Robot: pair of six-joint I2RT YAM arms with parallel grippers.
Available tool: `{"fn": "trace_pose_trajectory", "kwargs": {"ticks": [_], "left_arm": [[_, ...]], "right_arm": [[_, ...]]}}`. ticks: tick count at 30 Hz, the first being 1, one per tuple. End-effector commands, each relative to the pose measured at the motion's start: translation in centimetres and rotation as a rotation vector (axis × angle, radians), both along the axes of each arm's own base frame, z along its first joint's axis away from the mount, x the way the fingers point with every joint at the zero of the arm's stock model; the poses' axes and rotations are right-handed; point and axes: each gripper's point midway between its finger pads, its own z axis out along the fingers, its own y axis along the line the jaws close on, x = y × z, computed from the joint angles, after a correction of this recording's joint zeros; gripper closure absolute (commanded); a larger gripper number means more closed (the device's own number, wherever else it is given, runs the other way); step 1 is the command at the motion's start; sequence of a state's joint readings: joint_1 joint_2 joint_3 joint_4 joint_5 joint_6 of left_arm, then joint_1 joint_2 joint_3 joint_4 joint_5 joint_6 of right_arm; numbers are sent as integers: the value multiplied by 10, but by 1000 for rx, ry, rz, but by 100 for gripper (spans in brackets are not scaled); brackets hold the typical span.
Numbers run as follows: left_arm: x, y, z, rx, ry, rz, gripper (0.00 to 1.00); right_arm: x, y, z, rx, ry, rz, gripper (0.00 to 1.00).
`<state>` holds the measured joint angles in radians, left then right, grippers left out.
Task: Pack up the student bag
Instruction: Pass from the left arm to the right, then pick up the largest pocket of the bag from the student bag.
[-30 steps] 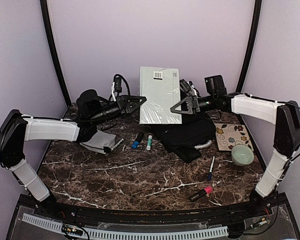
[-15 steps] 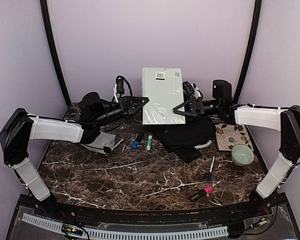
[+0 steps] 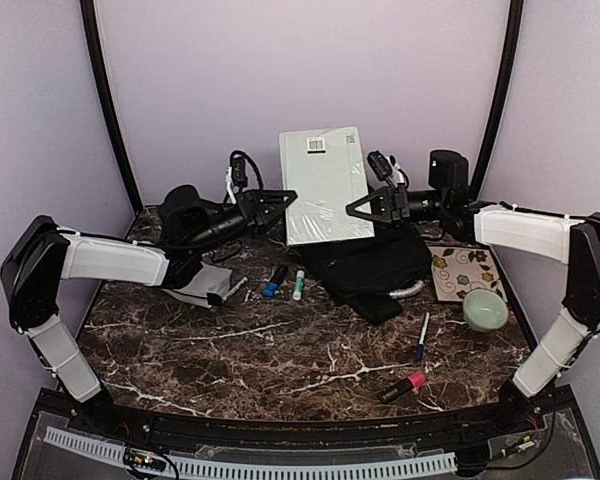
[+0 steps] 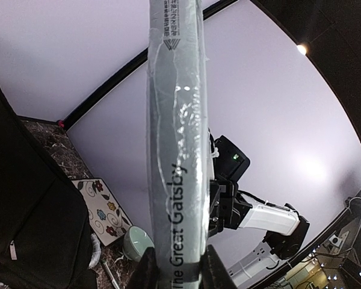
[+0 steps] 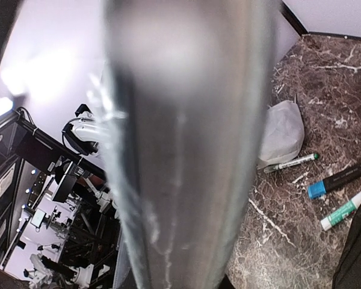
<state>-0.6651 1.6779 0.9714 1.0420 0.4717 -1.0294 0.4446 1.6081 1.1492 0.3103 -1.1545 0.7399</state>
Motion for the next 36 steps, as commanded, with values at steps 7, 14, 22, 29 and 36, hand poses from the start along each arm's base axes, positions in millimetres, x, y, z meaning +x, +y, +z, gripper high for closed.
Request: {"fn": "trace_pose_trajectory", "kwargs": {"ticks": [7,14,22,29,36], "left_arm": [[19,-3,-7,58,15,58,54],[39,-31,-51,332,1,79,38],[29,-125,-100,766,-303,-49,36],[26,-168,-154,972,-436,-97,37],[16,-195,-183,1000,-533,-125,32]], "right_arm": [[34,-41,31,31,-100,-142,100],[65,-118,-5,-232,-274,-425,100],[77,-203,-40,-548,-422,-705,100],[83,-242,-39,-559,-448,-844,100],[81,-243,-47,-535,-437,-829,100]]}}
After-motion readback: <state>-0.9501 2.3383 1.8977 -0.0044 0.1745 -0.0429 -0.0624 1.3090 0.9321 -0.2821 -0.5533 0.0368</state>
